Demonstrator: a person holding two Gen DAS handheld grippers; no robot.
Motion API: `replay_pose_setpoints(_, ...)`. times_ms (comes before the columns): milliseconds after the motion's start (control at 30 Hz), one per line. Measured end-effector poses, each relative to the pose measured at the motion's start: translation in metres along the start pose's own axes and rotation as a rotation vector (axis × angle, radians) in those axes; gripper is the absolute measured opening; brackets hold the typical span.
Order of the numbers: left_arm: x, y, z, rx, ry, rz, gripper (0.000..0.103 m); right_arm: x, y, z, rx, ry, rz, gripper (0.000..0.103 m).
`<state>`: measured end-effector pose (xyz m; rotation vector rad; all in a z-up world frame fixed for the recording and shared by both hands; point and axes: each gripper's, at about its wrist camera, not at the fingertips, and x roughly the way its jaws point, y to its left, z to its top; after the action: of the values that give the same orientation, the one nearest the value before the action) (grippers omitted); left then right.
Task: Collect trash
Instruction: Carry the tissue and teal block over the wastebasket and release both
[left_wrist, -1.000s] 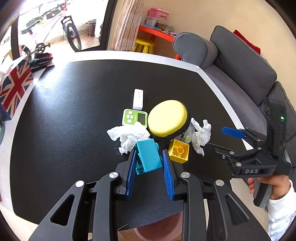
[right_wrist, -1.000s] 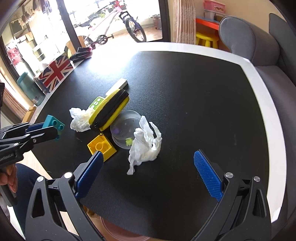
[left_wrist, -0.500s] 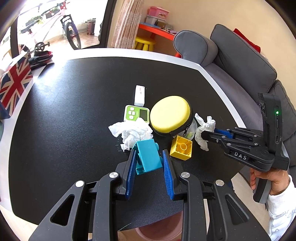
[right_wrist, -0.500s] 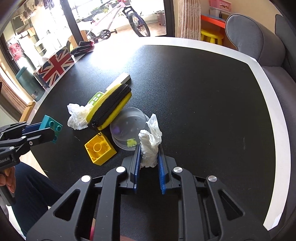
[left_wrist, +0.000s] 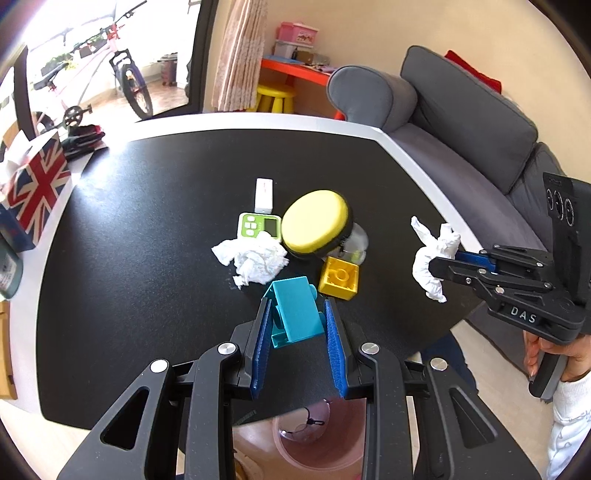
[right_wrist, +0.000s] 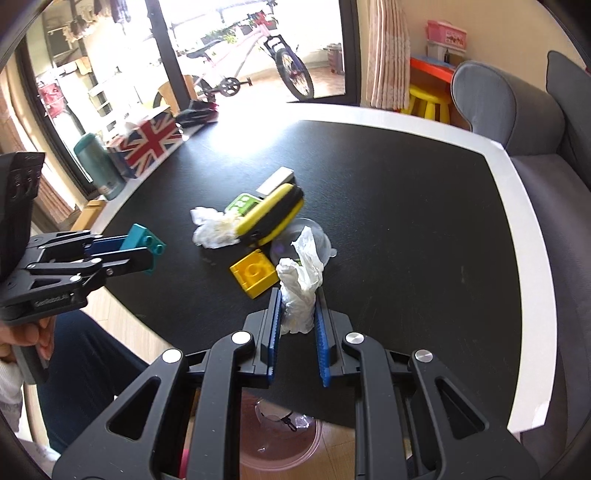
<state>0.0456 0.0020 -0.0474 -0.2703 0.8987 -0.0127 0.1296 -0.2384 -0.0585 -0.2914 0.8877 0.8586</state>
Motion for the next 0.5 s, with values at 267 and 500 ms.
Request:
replay_pose_setpoints(267, -0.019, -0.013, -0.020, 0.035, -0.012, -0.015, 0.028, -0.036, 0.021, -0.027, -0.022, -0.022, 0.036, 0.017)
replay_pose_setpoints(500, -0.023, -0.024, -0.048, 0.055, 0.019, -0.027, 0.028, -0.047, 0.033, -0.057, -0.018, 0.001, 0.068, 0.017)
